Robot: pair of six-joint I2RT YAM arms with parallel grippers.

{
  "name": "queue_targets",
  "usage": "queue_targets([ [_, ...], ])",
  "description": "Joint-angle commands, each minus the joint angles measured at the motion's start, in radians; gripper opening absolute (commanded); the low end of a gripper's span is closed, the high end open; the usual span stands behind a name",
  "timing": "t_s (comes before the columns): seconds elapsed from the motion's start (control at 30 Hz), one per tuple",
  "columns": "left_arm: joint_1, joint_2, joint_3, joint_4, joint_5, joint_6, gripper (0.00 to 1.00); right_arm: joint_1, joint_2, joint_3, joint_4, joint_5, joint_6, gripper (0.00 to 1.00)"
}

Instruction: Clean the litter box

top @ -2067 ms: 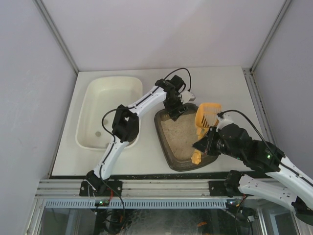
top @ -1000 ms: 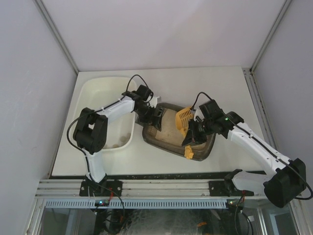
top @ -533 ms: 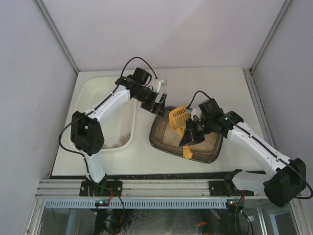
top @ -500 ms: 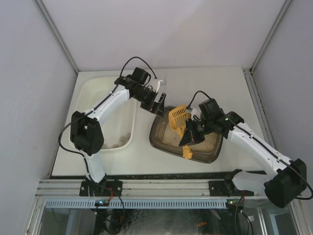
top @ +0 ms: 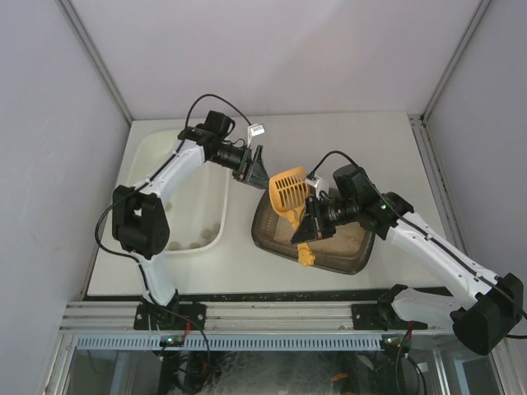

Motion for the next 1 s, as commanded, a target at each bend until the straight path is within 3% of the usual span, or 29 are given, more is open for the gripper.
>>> queue_targets([
  [0.0, -0.024, -0.042, 0.037, -0.038, 0.167, 0.039, 0.91, 0.008, 0.03, 0.004, 0.095, -0.002, 0.028, 0.0],
  [0.1, -0.023, -0.028, 0.069, -0.117, 0.121, 0.111, 0.84, -0.025, 0.01, 0.012, 0.086, -0.003, 0.023, 0.0],
  [0.27, -0.015, -0.02, 0.07, -0.184, 0.101, 0.182, 0.86, -0.104, -0.058, 0.02, 0.011, 0.025, -0.005, 0.0],
  [0.5, -0.018, -0.02, 0.1, -0.224, 0.153, 0.198, 0.88, -0.049, 0.013, 0.023, 0.058, 0.042, -0.011, 0.0],
  [0.97, -0.038, 0.052, 0.121, -0.128, 0.181, 0.094, 0.76, 0.021, 0.075, 0.04, 0.144, 0.016, 0.016, 0.0],
])
